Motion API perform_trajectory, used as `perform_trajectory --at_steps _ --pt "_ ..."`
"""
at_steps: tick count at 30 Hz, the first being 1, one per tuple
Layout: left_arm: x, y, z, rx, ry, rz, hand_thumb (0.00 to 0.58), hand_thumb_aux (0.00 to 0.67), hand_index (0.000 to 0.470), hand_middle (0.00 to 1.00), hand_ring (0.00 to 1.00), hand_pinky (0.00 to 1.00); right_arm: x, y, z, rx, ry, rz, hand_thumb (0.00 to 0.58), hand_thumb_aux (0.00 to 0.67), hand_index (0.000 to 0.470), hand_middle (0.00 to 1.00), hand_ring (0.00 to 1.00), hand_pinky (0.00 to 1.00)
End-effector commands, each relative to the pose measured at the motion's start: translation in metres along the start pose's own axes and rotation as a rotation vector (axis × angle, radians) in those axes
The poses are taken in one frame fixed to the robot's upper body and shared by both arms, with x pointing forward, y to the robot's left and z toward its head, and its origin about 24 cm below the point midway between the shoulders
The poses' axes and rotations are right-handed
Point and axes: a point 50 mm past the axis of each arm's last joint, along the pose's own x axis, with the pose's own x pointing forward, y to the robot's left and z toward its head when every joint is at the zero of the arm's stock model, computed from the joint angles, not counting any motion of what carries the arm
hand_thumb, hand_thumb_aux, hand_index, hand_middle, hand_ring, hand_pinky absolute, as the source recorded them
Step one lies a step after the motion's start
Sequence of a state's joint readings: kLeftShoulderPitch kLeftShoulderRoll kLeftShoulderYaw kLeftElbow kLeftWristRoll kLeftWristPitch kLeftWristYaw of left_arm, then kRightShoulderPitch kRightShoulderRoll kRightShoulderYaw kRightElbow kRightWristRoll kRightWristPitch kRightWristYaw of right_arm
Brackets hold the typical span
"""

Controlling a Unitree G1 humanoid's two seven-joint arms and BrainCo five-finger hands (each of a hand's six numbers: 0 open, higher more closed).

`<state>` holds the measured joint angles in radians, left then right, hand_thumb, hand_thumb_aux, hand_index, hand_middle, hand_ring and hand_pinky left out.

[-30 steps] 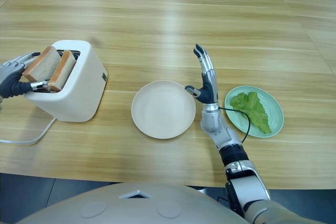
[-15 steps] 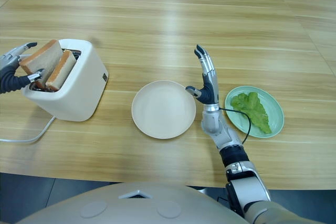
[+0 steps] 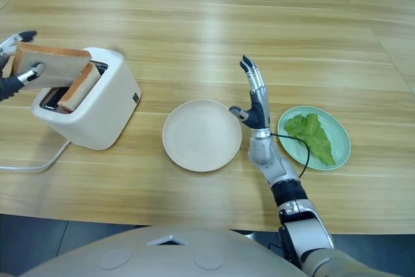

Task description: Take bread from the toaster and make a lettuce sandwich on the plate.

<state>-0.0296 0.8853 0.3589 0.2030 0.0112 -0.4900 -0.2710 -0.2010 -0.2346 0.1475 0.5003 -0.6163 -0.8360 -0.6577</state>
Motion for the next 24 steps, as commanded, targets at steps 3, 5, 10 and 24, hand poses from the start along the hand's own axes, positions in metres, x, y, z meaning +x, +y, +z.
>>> perform_trajectory --at_steps 3,5,10,24 --pt "0.005 0.001 0.009 -0.079 -0.044 0.013 0.580 0.670 0.460 1.00 1.00 1.00 0.000 -0.001 -0.002 -0.004 0.015 -0.009 0.000 0.000 0.000 0.00 0.00 0.00" --pt "0.006 0.002 0.011 -0.103 -0.055 0.021 0.580 0.670 0.460 1.00 1.00 1.00 0.000 -0.001 -0.002 -0.005 0.015 -0.010 0.000 0.000 0.000 0.00 0.00 0.00" --pt "0.009 0.005 0.013 -0.142 -0.059 0.048 0.580 0.670 0.460 1.00 1.00 1.00 0.000 -0.002 -0.002 -0.006 0.017 -0.012 0.000 0.000 0.000 0.00 0.00 0.00" --pt "0.025 0.015 0.056 -0.379 -0.237 0.074 0.580 0.670 0.460 1.00 1.00 1.00 0.001 -0.029 -0.016 -0.128 0.054 -0.066 0.000 0.000 0.000 0.00 0.00 0.00"
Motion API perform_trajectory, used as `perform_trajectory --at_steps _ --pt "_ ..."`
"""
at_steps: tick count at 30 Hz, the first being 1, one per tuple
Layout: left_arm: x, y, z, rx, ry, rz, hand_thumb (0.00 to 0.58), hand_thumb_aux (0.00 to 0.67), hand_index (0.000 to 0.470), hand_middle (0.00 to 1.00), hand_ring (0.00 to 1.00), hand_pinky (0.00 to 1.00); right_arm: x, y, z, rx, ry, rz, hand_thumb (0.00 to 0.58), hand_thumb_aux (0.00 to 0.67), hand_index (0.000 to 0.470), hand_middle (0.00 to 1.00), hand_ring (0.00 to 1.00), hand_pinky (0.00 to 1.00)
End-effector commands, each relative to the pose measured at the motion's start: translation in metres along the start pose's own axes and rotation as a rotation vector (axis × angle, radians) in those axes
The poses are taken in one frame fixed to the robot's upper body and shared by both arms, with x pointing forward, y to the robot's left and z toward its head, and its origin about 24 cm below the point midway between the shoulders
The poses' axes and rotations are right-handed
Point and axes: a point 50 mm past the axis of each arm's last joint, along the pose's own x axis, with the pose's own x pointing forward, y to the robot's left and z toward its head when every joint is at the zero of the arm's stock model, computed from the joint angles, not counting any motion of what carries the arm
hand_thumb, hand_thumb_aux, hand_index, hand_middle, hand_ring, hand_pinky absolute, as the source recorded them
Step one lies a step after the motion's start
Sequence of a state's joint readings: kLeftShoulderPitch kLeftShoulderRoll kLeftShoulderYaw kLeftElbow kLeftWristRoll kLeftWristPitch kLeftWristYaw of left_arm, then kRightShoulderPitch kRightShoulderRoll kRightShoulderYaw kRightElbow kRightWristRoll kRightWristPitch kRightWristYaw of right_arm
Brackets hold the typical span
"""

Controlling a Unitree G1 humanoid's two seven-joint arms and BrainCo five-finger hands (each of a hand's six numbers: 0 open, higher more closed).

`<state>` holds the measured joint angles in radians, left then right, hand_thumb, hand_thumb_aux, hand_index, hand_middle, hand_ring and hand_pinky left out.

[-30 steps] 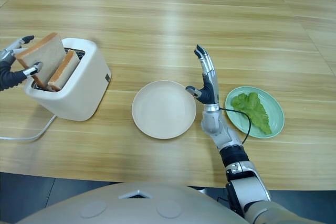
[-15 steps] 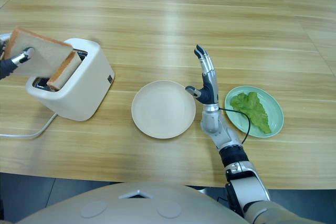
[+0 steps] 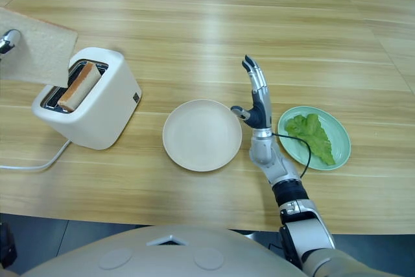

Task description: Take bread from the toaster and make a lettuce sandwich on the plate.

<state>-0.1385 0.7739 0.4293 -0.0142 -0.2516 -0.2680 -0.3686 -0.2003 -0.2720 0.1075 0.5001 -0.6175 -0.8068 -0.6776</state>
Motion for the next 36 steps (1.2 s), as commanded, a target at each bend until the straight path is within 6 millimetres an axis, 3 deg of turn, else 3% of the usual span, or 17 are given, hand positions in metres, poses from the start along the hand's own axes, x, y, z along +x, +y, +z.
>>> perform_trajectory --at_steps 1,7,13,20,24,30,36 --pt "0.010 -0.013 0.020 -0.097 -0.080 -0.082 0.580 0.670 0.460 1.00 1.00 1.00 0.000 -0.016 -0.009 -0.078 0.028 -0.032 0.000 0.000 0.000 0.00 0.00 0.00" --pt "0.030 -0.055 0.043 -0.229 -0.192 -0.291 0.580 0.670 0.460 1.00 1.00 1.00 0.000 -0.047 -0.025 -0.232 0.065 -0.071 0.000 0.000 0.000 0.00 0.00 0.00" --pt "0.041 -0.108 0.056 -0.263 -0.226 -0.563 0.580 0.670 0.460 1.00 1.00 1.00 -0.007 -0.084 -0.053 -0.543 0.171 -0.077 0.000 0.000 0.000 0.00 0.00 0.00" --pt "0.040 -0.165 0.057 -0.281 -0.211 -0.831 0.580 0.670 0.460 1.00 1.00 1.00 -0.033 -0.100 -0.082 -0.862 0.273 0.067 0.000 0.000 0.000 0.00 0.00 0.00" --pt "0.048 -0.202 0.044 -0.295 -0.151 -0.959 0.580 0.670 0.460 1.00 1.00 1.00 -0.055 -0.114 -0.097 -1.019 0.363 0.168 0.000 0.000 0.000 0.00 0.00 0.00" --pt "0.057 -0.249 0.007 -0.278 -0.001 -1.092 0.580 0.670 0.460 1.00 1.00 1.00 -0.074 -0.131 -0.109 -1.169 0.456 0.277 0.000 0.000 0.000 0.00 0.00 0.00" --pt "0.047 -0.277 -0.031 -0.207 0.144 -1.154 0.580 0.670 0.460 1.00 1.00 1.00 -0.085 -0.129 -0.111 -1.185 0.477 0.342 0.000 0.000 0.000 0.00 0.00 0.00"
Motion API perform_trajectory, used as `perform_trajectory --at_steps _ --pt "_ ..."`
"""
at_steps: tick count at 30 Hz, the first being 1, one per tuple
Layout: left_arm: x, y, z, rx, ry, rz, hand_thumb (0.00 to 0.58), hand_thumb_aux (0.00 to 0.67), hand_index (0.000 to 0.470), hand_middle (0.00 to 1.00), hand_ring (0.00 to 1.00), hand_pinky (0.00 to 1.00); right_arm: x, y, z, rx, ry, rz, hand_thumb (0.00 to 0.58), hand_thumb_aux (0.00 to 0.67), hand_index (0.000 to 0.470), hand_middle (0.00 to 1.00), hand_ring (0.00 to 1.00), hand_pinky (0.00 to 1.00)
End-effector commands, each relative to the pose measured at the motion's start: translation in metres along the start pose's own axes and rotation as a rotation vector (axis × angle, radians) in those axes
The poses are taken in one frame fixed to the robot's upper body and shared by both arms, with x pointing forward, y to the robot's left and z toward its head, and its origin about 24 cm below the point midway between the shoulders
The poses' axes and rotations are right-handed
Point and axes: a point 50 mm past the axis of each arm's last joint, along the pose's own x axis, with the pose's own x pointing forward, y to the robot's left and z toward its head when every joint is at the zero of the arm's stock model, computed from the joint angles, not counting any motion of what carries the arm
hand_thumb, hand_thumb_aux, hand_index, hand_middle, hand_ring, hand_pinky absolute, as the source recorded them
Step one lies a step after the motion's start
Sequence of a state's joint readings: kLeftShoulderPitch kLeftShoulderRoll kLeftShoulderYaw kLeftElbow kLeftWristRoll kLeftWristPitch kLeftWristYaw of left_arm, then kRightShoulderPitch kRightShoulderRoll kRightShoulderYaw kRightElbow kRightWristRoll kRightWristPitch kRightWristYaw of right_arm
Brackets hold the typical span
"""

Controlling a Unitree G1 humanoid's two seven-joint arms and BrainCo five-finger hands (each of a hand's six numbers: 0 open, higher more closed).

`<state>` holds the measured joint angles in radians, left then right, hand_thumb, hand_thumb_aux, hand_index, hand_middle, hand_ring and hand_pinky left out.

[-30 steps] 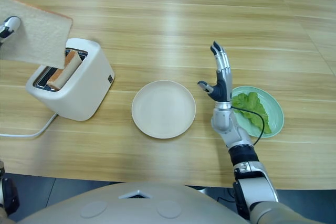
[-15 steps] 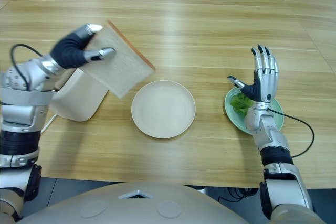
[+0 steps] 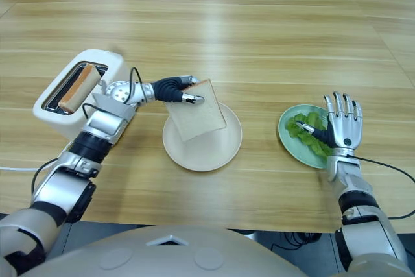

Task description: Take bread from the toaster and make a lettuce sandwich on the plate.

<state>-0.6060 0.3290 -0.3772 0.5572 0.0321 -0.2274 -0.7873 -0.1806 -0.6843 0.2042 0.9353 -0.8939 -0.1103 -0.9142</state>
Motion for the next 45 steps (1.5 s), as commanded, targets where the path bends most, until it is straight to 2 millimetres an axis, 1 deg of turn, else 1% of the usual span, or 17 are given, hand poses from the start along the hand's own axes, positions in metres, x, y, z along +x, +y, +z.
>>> perform_trajectory --at_steps 1,8,10,11,13,17,18,22,23,24,25,30,32,34,39,42,45 --pt "0.004 -0.007 -0.023 0.024 0.099 -0.026 0.580 0.670 0.460 1.00 1.00 1.00 -0.008 0.007 0.002 -0.006 -0.012 0.052 0.000 0.000 0.000 0.00 0.00 0.00" --pt "0.006 -0.020 -0.042 0.066 0.156 -0.116 0.580 0.670 0.460 1.00 1.00 1.00 -0.022 0.013 0.009 0.007 -0.048 0.081 0.023 0.013 0.009 0.00 0.00 0.00" --pt "0.005 -0.023 -0.045 0.084 0.173 -0.137 0.580 0.670 0.460 1.00 1.00 1.00 -0.024 0.016 0.012 0.012 -0.053 0.102 0.285 0.192 0.132 0.00 0.00 0.00" --pt "0.006 -0.024 -0.046 0.092 0.180 -0.143 0.580 0.670 0.460 1.00 1.00 1.00 -0.025 0.017 0.013 0.015 -0.053 0.108 0.285 0.192 0.132 0.00 0.00 0.00" --pt "0.006 -0.026 -0.048 0.100 0.188 -0.166 0.580 0.670 0.460 1.00 1.00 1.00 -0.026 0.019 0.015 0.021 -0.052 0.120 0.485 0.399 0.274 0.00 0.00 0.00" --pt "0.006 -0.030 -0.050 0.118 0.195 -0.184 0.580 0.670 0.460 1.00 1.00 1.00 -0.027 0.022 0.016 0.027 -0.053 0.141 0.548 0.512 0.352 0.00 0.00 0.00" --pt "0.007 -0.030 -0.051 0.123 0.198 -0.181 0.580 0.670 0.460 1.00 1.00 1.00 -0.028 0.023 0.016 0.029 -0.053 0.144 0.579 0.649 0.446 0.00 0.00 0.00" --pt "0.009 -0.031 -0.051 0.175 0.213 -0.172 0.580 0.654 0.449 1.00 1.00 1.00 -0.027 0.024 0.019 0.042 -0.057 0.150 0.580 0.670 0.460 0.00 0.00 0.00" --pt "0.010 -0.031 -0.051 0.188 0.211 -0.164 0.456 0.360 0.247 0.97 0.97 0.97 -0.027 0.024 0.020 0.047 -0.059 0.149 0.580 0.670 0.460 0.00 0.00 0.00" --pt "0.011 -0.030 -0.050 0.199 0.210 -0.153 0.456 0.360 0.247 0.97 0.97 0.97 -0.027 0.024 0.020 0.050 -0.062 0.147 0.580 0.670 0.460 0.00 0.00 0.00" --pt "0.012 -0.029 -0.048 0.210 0.205 -0.142 0.000 0.000 0.000 0.87 0.87 0.87 -0.027 0.023 0.021 0.055 -0.065 0.142 0.580 0.670 0.460 0.00 0.00 0.00" --pt "0.015 -0.017 -0.038 0.252 0.169 -0.070 0.000 0.000 0.000 0.76 0.76 0.76 -0.024 0.019 0.027 0.085 -0.086 0.096 0.580 0.670 0.460 0.00 0.00 0.00" --pt "0.016 -0.010 -0.033 0.272 0.151 -0.027 0.000 0.000 0.000 0.52 0.52 0.52 -0.021 0.015 0.030 0.102 -0.094 0.061 0.580 0.670 0.460 0.00 0.00 0.00" --pt "0.015 -0.004 -0.028 0.299 0.141 0.015 0.000 0.000 0.000 0.51 0.51 0.51 -0.019 0.011 0.031 0.114 -0.100 0.026 0.580 0.670 0.460 0.00 0.00 0.00" --pt "0.014 0.004 -0.018 0.321 0.087 0.070 0.000 0.000 0.000 0.13 0.13 0.13 -0.016 0.000 0.032 0.140 -0.117 -0.063 0.580 0.670 0.460 0.00 0.00 0.00" --pt "0.013 0.009 -0.011 0.327 0.047 0.106 0.000 0.000 0.000 0.00 0.00 0.00 -0.015 -0.010 0.035 0.165 -0.138 -0.146 0.580 0.670 0.460 0.00 0.00 0.00" --pt "0.012 0.012 -0.006 0.322 0.021 0.131 0.000 0.000 0.000 0.00 0.00 0.00 -0.016 -0.018 0.039 0.189 -0.158 -0.203 0.580 0.670 0.460 0.00 0.00 0.00"
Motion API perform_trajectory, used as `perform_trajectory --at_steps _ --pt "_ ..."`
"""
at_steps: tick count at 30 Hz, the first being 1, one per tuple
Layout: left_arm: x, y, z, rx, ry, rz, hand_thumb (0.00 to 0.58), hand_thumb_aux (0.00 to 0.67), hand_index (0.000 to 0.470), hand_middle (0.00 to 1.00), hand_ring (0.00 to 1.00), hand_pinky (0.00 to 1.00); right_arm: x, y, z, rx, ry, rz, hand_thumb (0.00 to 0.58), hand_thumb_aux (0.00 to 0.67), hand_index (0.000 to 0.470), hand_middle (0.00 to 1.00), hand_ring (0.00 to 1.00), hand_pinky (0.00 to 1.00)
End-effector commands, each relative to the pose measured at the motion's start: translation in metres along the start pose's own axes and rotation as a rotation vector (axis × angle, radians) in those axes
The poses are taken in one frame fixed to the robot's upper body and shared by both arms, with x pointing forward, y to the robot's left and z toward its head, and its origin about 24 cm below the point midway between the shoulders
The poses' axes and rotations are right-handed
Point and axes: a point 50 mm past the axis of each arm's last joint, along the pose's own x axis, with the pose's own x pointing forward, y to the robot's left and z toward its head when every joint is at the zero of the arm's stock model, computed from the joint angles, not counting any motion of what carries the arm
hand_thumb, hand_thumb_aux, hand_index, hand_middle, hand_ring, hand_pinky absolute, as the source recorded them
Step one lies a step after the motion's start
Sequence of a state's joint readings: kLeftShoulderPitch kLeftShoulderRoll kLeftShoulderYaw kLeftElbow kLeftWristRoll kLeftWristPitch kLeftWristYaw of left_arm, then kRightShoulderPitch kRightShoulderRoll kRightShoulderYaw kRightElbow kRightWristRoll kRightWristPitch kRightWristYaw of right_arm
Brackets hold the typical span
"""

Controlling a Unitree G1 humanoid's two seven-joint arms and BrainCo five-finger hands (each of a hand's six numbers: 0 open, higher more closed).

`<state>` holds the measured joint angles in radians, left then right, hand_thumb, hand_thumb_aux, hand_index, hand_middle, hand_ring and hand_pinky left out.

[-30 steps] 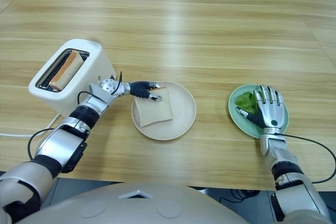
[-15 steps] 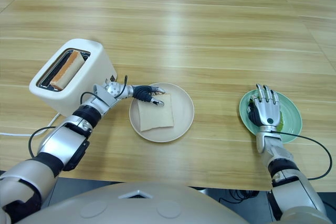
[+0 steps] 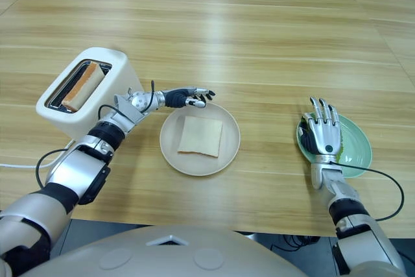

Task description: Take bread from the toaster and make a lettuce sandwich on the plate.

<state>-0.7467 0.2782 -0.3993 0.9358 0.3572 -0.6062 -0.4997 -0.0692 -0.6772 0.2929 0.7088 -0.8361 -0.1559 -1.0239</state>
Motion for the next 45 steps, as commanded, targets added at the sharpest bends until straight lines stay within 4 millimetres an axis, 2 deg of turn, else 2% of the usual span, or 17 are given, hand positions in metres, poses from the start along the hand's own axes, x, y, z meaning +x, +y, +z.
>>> perform_trajectory --at_steps 1,10,15,19,25,29,33,40,43,45 --pt "-0.003 0.009 0.006 -0.005 -0.036 0.048 0.000 0.000 0.000 0.00 0.00 0.00 0.003 -0.011 0.007 0.027 -0.034 -0.089 0.580 0.670 0.460 0.00 0.00 0.00" --pt "-0.010 0.012 0.016 -0.032 -0.108 0.088 0.000 0.000 0.000 0.00 0.00 0.00 0.003 -0.024 0.030 0.106 -0.127 -0.185 0.580 0.670 0.460 0.00 0.00 0.00" --pt "-0.018 0.019 0.027 -0.016 -0.157 0.168 0.000 0.000 0.000 0.00 0.00 0.00 0.005 -0.021 0.059 0.192 -0.217 -0.174 0.580 0.670 0.460 0.00 0.00 0.00" --pt "-0.035 0.027 0.049 0.050 -0.229 0.287 0.000 0.000 0.000 0.00 0.00 0.00 0.004 -0.022 0.093 0.273 -0.323 -0.178 0.580 0.670 0.460 0.00 0.00 0.00" --pt "-0.080 0.036 0.080 0.202 -0.245 0.463 0.000 0.000 0.000 0.00 0.00 0.00 -0.001 -0.024 0.143 0.383 -0.531 -0.133 0.580 0.670 0.460 0.00 0.00 0.00" --pt "-0.116 0.047 0.090 0.250 -0.219 0.566 0.000 0.000 0.000 0.00 0.00 0.00 -0.012 -0.024 0.177 0.447 -0.712 -0.083 0.580 0.670 0.460 0.00 0.00 0.00" --pt "-0.157 0.064 0.084 0.332 -0.120 0.679 0.000 0.000 0.000 0.00 0.00 0.00 -0.021 -0.025 0.198 0.507 -0.829 -0.034 0.580 0.670 0.460 0.00 0.00 0.00" --pt "-0.233 0.086 0.087 0.520 0.058 0.817 0.000 0.000 0.000 0.00 0.00 0.00 -0.030 -0.029 0.215 0.573 -0.953 0.034 0.580 0.670 0.460 0.00 0.00 0.00" --pt "-0.254 0.089 0.072 0.578 0.224 0.817 0.000 0.000 0.000 0.00 0.00 0.00 -0.029 -0.027 0.222 0.587 -0.985 0.064 0.580 0.670 0.460 0.00 0.00 0.00" --pt "-0.263 0.082 0.053 0.595 0.360 0.755 0.000 0.000 0.000 0.00 0.00 0.00 -0.028 -0.025 0.226 0.588 -0.995 0.078 0.580 0.670 0.460 0.00 0.00 0.00"
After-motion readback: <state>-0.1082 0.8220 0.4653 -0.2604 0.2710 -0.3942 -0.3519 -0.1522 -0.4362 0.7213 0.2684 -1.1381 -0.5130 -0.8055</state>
